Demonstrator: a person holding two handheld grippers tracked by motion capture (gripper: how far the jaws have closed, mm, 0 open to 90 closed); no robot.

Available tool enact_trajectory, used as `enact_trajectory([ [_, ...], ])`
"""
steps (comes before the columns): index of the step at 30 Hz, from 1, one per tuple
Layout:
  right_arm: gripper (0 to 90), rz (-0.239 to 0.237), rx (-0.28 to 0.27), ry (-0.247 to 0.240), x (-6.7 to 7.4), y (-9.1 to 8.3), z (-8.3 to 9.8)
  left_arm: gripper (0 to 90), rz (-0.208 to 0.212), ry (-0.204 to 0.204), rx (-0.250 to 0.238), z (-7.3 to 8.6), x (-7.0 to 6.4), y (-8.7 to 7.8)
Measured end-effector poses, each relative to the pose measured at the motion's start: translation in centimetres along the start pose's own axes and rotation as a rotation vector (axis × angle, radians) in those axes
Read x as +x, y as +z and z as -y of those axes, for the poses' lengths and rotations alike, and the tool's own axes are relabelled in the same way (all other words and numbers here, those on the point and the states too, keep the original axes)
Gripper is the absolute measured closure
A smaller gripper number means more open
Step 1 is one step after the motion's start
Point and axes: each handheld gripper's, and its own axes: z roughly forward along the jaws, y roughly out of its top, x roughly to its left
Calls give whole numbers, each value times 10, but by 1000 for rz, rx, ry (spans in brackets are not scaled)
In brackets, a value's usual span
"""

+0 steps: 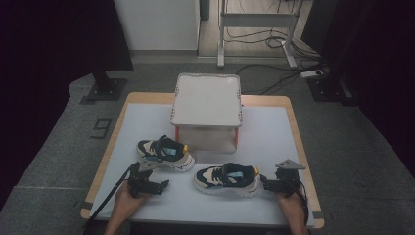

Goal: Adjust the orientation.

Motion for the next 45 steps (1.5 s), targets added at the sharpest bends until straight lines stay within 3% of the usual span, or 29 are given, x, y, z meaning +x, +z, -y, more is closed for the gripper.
enact_trajectory([
  [5,127,-1,0,-4,0,0,0,79,-4,11,-19,4,-4,-4],
  [27,127,-2,1,-2,0,0,0,74,-4,-2,-16,3,-4,-4],
  [35,128,-1,0,-4,0,0,0,150,-16,-6,-13,2,-8,-8],
  [45,128,-3,0,-3,0,0,0,189,56,3,-47,-23,-14,-40],
])
